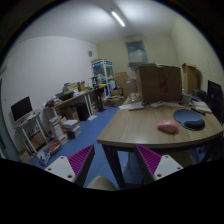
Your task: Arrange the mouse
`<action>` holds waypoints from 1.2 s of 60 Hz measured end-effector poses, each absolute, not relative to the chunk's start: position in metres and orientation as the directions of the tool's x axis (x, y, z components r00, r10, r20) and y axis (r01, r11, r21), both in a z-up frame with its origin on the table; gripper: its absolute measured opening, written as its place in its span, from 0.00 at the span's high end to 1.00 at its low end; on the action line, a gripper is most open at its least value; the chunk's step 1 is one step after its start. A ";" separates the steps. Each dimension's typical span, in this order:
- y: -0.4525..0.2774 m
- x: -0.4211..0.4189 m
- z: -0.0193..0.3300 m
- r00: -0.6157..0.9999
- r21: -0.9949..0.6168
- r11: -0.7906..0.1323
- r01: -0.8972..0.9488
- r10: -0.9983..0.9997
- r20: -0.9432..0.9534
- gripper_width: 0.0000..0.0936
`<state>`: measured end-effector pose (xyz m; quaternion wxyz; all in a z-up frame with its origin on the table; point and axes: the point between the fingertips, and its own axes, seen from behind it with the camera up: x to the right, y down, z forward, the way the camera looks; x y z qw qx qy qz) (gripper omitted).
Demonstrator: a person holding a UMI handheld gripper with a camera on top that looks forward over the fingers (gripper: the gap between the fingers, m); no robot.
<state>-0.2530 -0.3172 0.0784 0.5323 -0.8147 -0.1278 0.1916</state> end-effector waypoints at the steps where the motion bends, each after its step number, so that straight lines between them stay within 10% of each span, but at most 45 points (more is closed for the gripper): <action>1: -0.315 -0.249 0.079 0.896 -0.916 -0.401 0.002 0.407 -0.176 0.12; 72: -0.028 -0.082 -0.012 0.954 -0.833 -0.532 0.153 0.299 -0.015 0.09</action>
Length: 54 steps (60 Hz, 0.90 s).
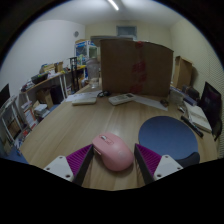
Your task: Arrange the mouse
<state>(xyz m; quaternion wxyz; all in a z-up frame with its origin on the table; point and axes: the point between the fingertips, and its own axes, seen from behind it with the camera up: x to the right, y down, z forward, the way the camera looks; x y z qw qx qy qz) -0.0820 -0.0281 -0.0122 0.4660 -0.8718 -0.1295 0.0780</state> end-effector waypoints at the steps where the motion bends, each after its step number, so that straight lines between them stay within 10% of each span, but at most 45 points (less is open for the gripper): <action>1: -0.026 -0.083 -0.012 0.953 -0.829 -0.537 0.158 0.301 -0.014 0.09; 16: 0.004 -0.086 -0.013 0.961 -0.818 -0.557 0.145 0.277 -0.019 0.13; 21: 0.008 -0.076 -0.014 0.976 -0.814 -0.569 0.113 0.216 -0.016 0.39; 35: 0.002 -0.080 -0.008 0.977 -0.823 -0.553 0.134 0.214 0.016 0.60; 47: 0.011 -0.048 0.138 0.985 -0.951 -0.297 0.085 0.169 0.035 0.60; 54: 0.032 0.028 0.165 0.997 -0.958 -0.278 0.068 0.039 0.060 0.60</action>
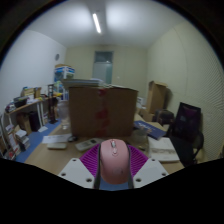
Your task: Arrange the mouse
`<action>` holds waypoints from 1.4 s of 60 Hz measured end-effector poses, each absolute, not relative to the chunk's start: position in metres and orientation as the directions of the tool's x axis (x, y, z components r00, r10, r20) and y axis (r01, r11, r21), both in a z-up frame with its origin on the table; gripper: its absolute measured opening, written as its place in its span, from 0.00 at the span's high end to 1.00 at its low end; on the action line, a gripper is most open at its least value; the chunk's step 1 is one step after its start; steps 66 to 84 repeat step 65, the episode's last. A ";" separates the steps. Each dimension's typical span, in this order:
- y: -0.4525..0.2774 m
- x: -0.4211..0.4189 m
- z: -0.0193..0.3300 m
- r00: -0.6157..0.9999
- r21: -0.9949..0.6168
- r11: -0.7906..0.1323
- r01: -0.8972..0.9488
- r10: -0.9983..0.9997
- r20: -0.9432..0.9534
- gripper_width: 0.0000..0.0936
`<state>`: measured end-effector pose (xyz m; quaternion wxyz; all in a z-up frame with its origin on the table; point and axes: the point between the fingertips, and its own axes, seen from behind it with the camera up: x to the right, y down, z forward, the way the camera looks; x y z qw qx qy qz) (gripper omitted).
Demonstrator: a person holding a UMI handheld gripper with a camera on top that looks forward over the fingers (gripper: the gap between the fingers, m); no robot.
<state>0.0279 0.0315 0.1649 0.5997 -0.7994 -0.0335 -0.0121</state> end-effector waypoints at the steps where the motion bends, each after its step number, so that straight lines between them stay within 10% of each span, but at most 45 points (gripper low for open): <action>1: 0.033 0.038 0.165 0.998 -0.956 -0.287 0.063 0.023 0.059 0.60; 20: 0.061 0.112 -0.013 0.998 -0.777 -0.627 0.056 0.011 0.064 0.56; 28: 0.066 0.111 -0.015 1.000 -0.780 -0.625 -0.017 -0.002 -0.020 0.50; 36: 0.058 0.101 -0.001 0.997 -0.795 -0.607 -0.004 0.055 -0.048 0.07; 54: -0.067 0.101 0.074 0.985 -0.900 -0.435 0.015 0.162 -0.062 0.09; 84: -0.132 0.130 0.071 0.973 -0.914 -0.405 -0.028 0.197 -0.117 0.09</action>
